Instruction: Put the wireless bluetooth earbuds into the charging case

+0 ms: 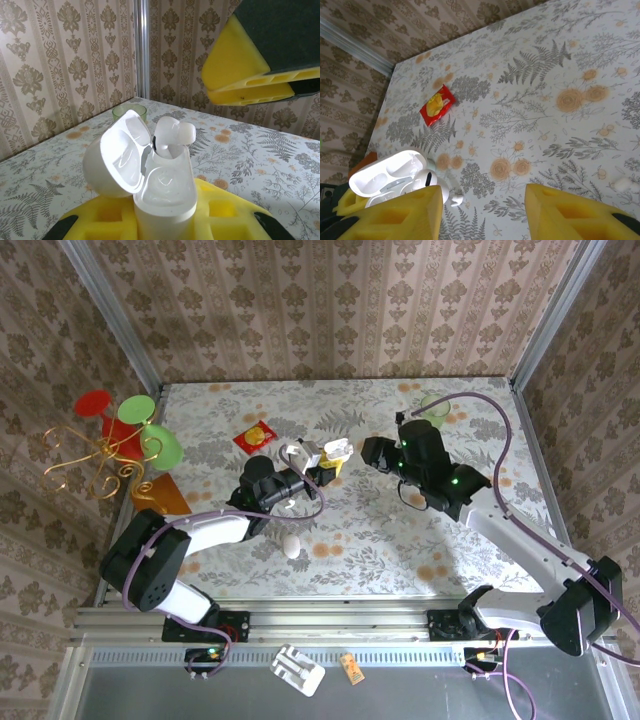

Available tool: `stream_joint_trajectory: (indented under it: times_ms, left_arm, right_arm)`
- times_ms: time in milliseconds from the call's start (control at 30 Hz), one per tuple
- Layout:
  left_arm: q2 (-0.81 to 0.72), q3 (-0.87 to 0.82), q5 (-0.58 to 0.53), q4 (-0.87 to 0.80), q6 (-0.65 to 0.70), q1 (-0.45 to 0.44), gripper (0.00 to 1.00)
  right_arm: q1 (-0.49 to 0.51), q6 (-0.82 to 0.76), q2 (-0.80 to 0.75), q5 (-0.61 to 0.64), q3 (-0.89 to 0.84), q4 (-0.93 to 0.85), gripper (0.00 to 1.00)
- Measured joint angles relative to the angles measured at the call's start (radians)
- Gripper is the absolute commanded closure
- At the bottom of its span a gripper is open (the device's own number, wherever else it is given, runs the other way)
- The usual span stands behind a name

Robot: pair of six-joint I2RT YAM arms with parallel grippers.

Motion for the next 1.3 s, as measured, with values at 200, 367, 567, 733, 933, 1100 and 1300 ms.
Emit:
stream_joint_trajectory:
  times_ms: [200, 367, 567, 733, 933, 1100, 1300]
  left_arm:
    - [0.000, 0.000, 0.000, 0.000, 0.000, 0.000, 1.00]
    - [0.000, 0.000, 0.000, 0.000, 0.000, 0.000, 1.00]
    - [0.000, 0.000, 0.000, 0.000, 0.000, 0.000, 1.00]
    - [0.000, 0.000, 0.000, -0.001, 0.000, 0.001, 1.00]
    - [0.000, 0.000, 0.000, -0.001, 0.000, 0.001, 1.00]
    - [0.000, 0.000, 0.002, -0.001, 0.000, 0.001, 1.00]
    - [0.000, 0.000, 0.008, -0.001, 0.000, 0.002, 1.00]
  right_arm:
    - [0.000, 0.006, 0.051, -0.063, 0.000, 0.000, 0.54]
    - [0.000, 0.006, 0.074, -0.099, 0.000, 0.001, 0.54]
    - [0.000, 0.005, 0.085, -0.141, 0.001, 0.006, 0.54]
    - [0.000, 0.002, 0.101, -0.166, 0.004, 0.007, 0.54]
    - [-0.006, -0.007, 0.093, -0.155, 0.001, 0.005, 0.54]
    - [-0.020, -0.006, 0.073, -0.139, -0.008, 0.006, 0.54]
    - [-0.023, -0.008, 0.077, -0.141, -0.001, 0.006, 0.54]
